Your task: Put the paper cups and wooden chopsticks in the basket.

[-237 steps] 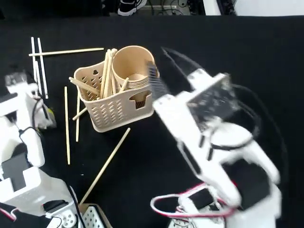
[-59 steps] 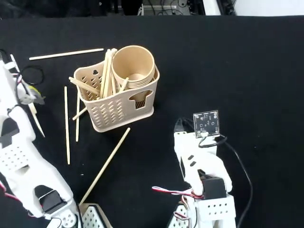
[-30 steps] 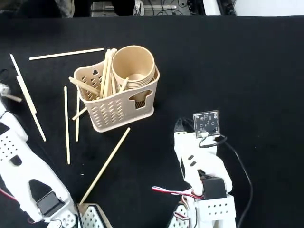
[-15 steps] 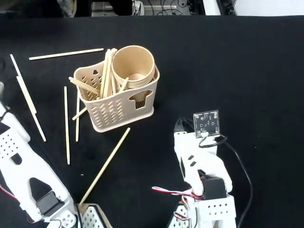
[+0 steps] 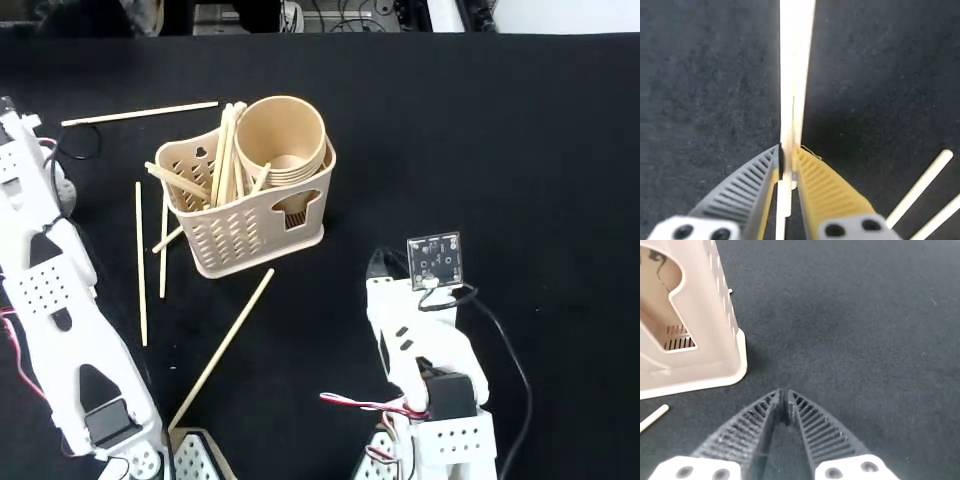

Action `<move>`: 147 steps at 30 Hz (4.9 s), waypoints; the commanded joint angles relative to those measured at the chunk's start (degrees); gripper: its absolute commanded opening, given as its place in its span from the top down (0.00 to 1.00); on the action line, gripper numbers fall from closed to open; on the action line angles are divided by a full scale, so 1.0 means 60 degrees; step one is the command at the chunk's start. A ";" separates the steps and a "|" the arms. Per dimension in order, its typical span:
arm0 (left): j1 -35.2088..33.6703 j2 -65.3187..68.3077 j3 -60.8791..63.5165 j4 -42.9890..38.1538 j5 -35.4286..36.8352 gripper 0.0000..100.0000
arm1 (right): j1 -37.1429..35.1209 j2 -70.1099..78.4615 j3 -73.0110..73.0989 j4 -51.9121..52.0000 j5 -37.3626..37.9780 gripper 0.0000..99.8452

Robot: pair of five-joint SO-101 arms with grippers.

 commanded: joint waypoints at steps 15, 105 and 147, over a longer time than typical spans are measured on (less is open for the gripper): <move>0.0095 -0.0190 0.1062 0.0029 -0.0176 0.86 | -0.0088 -0.0813 -0.0037 0.0029 -0.0044 0.98; 0.6498 -2.2432 2.3729 -1.5399 0.0879 0.97 | -0.0088 -0.0828 -0.0037 0.0029 -0.0029 0.98; 0.0916 -1.9033 1.8059 -0.8908 0.2051 0.81 | -0.0073 -0.0813 -0.0037 0.0029 -0.0029 0.98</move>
